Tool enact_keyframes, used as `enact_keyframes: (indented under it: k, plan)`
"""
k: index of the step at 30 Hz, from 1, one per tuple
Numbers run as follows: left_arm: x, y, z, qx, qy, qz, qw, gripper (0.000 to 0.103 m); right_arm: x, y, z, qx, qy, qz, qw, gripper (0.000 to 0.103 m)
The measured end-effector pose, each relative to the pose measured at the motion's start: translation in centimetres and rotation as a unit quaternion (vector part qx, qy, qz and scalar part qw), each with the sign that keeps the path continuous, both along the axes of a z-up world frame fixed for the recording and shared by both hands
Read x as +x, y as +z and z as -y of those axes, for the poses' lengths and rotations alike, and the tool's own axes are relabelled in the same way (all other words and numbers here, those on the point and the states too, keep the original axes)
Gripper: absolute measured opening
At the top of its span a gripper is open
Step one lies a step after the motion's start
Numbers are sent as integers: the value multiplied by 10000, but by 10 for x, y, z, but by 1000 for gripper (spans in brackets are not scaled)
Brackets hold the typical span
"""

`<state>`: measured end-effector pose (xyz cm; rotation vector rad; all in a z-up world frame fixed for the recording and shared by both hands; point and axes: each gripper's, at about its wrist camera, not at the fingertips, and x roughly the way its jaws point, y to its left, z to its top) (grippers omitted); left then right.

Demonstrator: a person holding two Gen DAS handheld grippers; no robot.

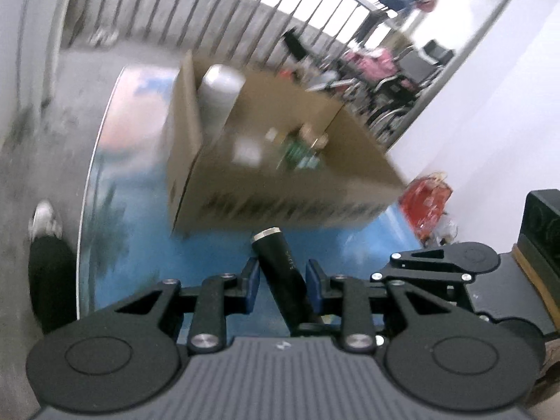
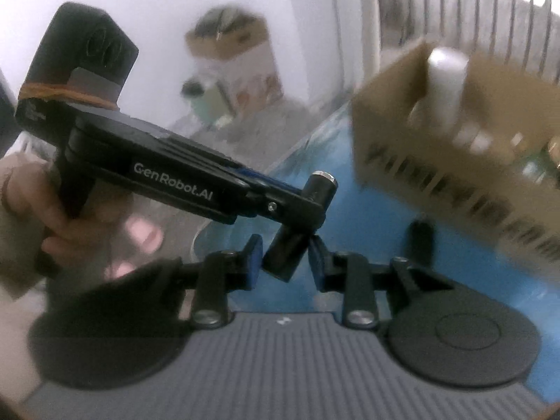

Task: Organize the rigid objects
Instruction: 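Carry the black flashlight into the box and open the right tool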

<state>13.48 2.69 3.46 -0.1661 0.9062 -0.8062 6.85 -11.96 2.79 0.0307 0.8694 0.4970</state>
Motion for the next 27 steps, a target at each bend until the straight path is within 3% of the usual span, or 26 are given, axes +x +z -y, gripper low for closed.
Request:
enact_keyframes:
  k: [7,11,14,19,24,27]
  plan:
    - [49,45,53,-196,-390,567,9974,29,21,46,48,-50,-517,753,9958,27]
    - [93,46,93,-119,-694,483,9963,29,46,54,82,-70,-849,844,9928,27]
    - [130,34,120,75,-919,184,9956,29,76,48,114,38,-1116,576,9921,27]
    - [182,-2,155,499,-1179,-460,9907,28,126,18,158,419,-1427,-269,9885,27]
    - [204,-31,173,915,-1380,-840,9826,26,160,-18,180,669,-1565,-1081,9795,28]
    - [208,-36,178,1043,-1405,-853,9809,29,166,-30,181,653,-1558,-1328,9766,28]
